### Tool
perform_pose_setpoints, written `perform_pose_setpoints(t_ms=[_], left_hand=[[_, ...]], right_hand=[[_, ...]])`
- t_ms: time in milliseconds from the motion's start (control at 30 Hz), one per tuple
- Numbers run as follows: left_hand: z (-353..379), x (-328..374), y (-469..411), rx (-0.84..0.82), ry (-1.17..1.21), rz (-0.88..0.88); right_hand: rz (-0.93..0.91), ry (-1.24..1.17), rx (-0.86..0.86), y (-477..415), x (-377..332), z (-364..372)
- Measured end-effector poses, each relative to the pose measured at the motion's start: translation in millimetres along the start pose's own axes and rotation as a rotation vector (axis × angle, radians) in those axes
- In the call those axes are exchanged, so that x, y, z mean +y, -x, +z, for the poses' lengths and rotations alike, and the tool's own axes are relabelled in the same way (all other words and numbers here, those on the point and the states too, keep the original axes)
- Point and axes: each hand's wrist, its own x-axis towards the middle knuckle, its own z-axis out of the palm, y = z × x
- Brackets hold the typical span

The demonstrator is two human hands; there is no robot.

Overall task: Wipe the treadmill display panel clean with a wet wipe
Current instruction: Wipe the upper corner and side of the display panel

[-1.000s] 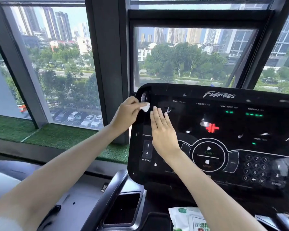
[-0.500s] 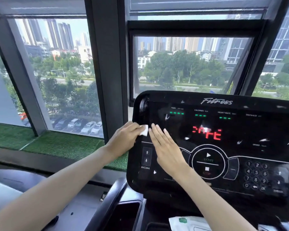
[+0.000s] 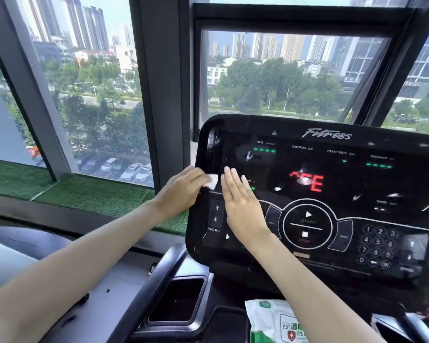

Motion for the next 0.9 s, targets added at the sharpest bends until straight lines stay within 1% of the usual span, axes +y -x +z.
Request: perform_pose_setpoints(t_ms=[67, 100, 133, 200, 233, 267, 300, 400, 433, 467, 567, 633, 733, 767, 900], left_hand=[[-4, -2, -12, 0.124, 0.035, -0.17], [-3, -1, -11, 0.136, 0.036, -0.18], [-2, 1, -6, 0.11, 0.016, -0.125], [4, 4, 16, -0.02, 0.001, 0.067], [4, 5, 24, -0.079, 0.01, 0.118], [3, 3, 25, -0.101, 0.02, 0.117], [3, 1, 20, -0.09, 0.033, 0.066], [5, 3, 5, 0.096, 0.116, -0.174], [8, 7, 8, 0.133, 0.134, -0.205], [12, 11, 14, 0.134, 0.139, -0.19], [21, 22, 41, 0.048, 0.186, -0.086], [19, 19, 32, 0.07, 0.225, -0.142], [12, 10, 2, 0.225, 0.218, -0.336], [12, 9, 0, 0.23, 0.204, -0.341], [24, 15, 44, 0.066, 0.177, -0.098]], right_hand=[[0.009, -0.005, 0.0, 0, -1, 1], [0.015, -0.016, 0.001, -1, -1, 1], [0.017, -0.032, 0.004, -1, -1, 1], [0.011, -0.059, 0.009, -1, -1, 2], [0.01, -0.062, 0.009, 0, 0, 1], [0.01, -0.059, 0.007, 0, 0, 0], [0.01, -0.058, 0.004, 0, 0, 0], [0.015, -0.07, -0.006, -1, -1, 0], [0.02, -0.077, -0.004, -1, -1, 0], [0.023, -0.084, 0.002, -1, -2, 1], [0.023, -0.105, 0.022, 0, -2, 1], [0.021, -0.112, 0.036, 0, -2, 1], [0.02, -0.118, 0.034, -1, -2, 0], [0.021, -0.113, 0.029, -1, -2, 0], [0.024, -0.108, 0.028, 0, -3, 1]])
